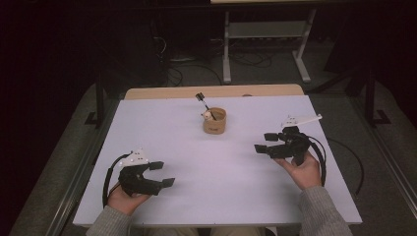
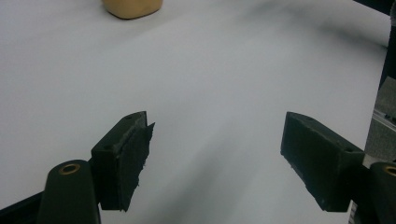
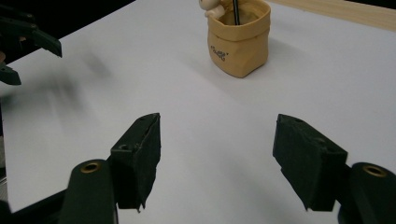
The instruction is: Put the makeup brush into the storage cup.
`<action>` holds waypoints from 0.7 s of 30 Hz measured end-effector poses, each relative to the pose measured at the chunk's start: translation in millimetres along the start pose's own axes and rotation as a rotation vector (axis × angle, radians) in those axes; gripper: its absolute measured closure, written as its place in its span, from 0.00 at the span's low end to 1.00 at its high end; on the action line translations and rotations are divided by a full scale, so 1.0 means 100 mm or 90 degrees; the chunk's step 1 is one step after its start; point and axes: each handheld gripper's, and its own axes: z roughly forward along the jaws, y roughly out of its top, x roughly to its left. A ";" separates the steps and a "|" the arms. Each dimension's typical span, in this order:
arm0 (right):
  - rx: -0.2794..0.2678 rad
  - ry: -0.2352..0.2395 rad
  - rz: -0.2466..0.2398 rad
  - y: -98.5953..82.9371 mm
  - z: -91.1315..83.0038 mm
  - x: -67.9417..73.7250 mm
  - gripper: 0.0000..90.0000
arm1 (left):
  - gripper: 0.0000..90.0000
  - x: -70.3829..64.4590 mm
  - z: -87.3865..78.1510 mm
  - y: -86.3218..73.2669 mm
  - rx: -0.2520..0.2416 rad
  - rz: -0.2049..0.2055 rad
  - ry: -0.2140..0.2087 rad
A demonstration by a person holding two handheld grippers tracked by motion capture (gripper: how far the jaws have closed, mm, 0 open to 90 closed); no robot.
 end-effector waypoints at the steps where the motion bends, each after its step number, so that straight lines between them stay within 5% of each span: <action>1: 0.001 0.002 -0.001 -0.01 0.00 0.01 0.34 | 0.26 0.00 0.00 0.00 -0.001 -0.001 0.000; 21: 0.003 0.009 0.003 -0.22 -0.01 0.09 0.32 | 0.24 0.00 -0.01 -0.01 0.000 -0.008 0.008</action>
